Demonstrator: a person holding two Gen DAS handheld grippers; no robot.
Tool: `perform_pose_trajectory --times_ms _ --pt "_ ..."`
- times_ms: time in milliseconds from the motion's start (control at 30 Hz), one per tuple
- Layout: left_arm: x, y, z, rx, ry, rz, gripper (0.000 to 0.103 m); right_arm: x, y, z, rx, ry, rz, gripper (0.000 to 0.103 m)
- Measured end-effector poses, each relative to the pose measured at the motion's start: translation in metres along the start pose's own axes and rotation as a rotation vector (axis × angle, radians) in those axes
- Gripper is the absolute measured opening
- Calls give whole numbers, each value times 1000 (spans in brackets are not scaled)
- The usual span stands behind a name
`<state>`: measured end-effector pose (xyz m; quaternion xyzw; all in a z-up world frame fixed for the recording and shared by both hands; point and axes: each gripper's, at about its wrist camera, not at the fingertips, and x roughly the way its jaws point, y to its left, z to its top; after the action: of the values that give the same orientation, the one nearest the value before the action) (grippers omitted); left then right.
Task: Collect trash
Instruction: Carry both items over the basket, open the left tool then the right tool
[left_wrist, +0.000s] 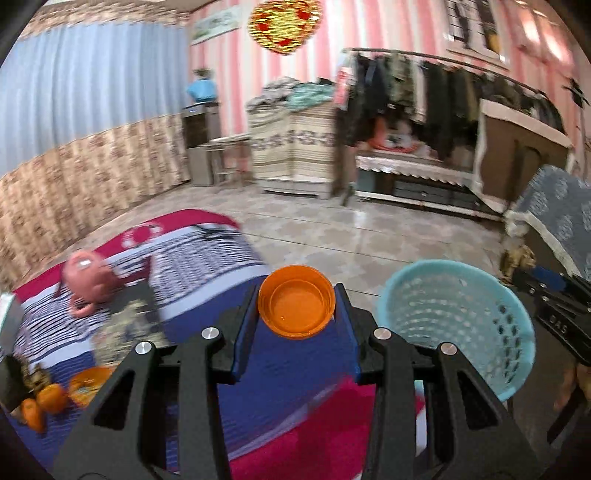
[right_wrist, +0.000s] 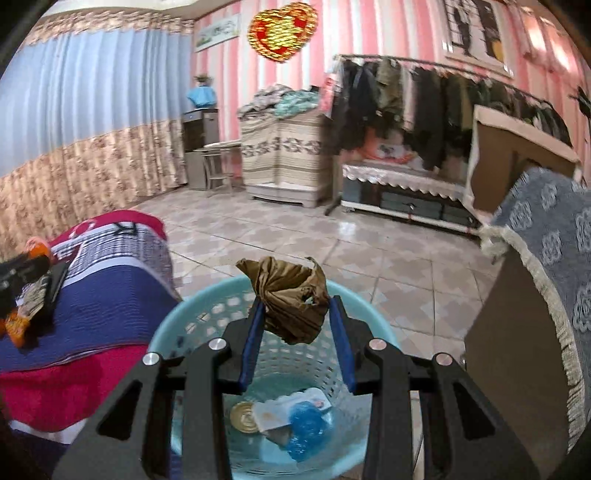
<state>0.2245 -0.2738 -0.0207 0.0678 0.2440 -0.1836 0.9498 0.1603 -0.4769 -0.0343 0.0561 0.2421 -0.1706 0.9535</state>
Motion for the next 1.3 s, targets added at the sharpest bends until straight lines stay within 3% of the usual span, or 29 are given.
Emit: perform_pose_trajectory --times_ms 233,433,500,567,833,1000,1300 --pt "41 -60 2 52 54 -113 39 13 -22 -6 51 31 -27 36" --pt "61 -90 3 90 69 -162 39 17 -30 -9 73 43 -30 36" --pt "62 -92 4 84 69 -168 49 19 -29 -9 77 51 -36 36" --pt "61 -89 5 72 58 -153 65 21 -33 -11 88 58 -41 36" --pt "52 -47 11 8 28 -56 91 25 -21 -12 70 73 -31 36" --pt "41 -18 10 -24 18 16 97 31 -7 -12 42 84 -14 36" --pt "25 25 2 -73 22 80 97 29 -2 -9 43 56 -4 40"
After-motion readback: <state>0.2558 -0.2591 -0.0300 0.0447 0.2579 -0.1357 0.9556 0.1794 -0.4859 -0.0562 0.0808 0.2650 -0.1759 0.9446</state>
